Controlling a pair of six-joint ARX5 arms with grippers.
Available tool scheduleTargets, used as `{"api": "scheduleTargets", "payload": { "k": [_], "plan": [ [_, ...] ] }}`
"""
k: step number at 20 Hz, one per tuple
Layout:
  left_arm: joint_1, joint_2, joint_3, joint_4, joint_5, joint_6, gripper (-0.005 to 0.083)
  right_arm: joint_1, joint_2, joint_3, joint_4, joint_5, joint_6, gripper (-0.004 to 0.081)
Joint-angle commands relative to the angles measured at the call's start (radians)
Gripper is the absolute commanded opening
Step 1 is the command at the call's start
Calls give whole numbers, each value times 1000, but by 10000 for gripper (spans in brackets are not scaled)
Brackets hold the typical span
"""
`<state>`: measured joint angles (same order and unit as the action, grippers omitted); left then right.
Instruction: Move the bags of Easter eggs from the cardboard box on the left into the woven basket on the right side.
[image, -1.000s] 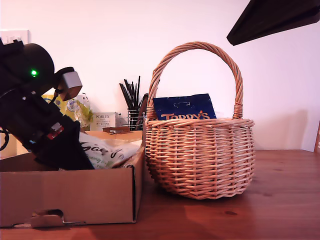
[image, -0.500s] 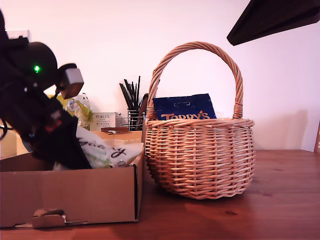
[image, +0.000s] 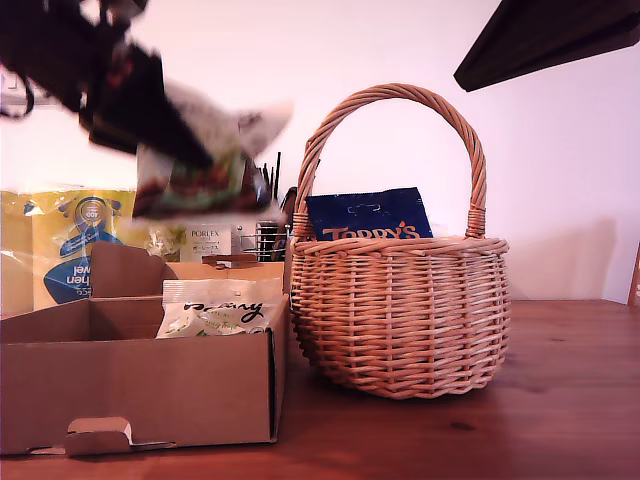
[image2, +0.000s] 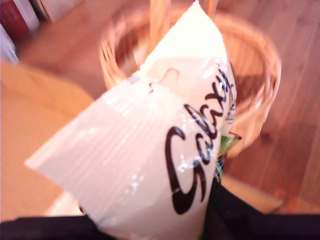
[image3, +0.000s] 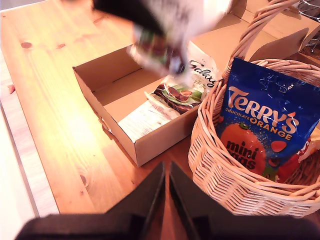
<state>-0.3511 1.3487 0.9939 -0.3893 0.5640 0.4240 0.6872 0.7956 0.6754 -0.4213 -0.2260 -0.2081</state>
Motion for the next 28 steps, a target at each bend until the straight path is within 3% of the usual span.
{"api": "scheduleTargets", "payload": {
  "k": [1,3,8,12,17,20,24,28],
  "plan": [
    [-4,4,0,1,45,-19,-19,-2,-2,1,4,0,-2,-12],
    [-27,5,1,28,111,-41,-19,-2,-2,1,2,0,-2,-12],
    [-185,17,1,265,88,-162,-19,-3,-18,1,-40,0,-2,-12],
    [-311,114,1,472,-72,-220,-19,-3,-83,2,-65,2,1,-12],
    [-388,282,1,681,-257,-267,-19,-3,-137,2,-120,53,-2,-12],
    [-416,342,2,724,-315,-296,-19,-14,-148,2,-144,54,-11,-12],
    [-431,360,2,666,-322,-324,-10,-25,-149,2,-148,54,-27,-12],
    [-435,359,2,612,-342,-385,127,-25,-149,2,-148,53,-28,-12]
  ]
}}
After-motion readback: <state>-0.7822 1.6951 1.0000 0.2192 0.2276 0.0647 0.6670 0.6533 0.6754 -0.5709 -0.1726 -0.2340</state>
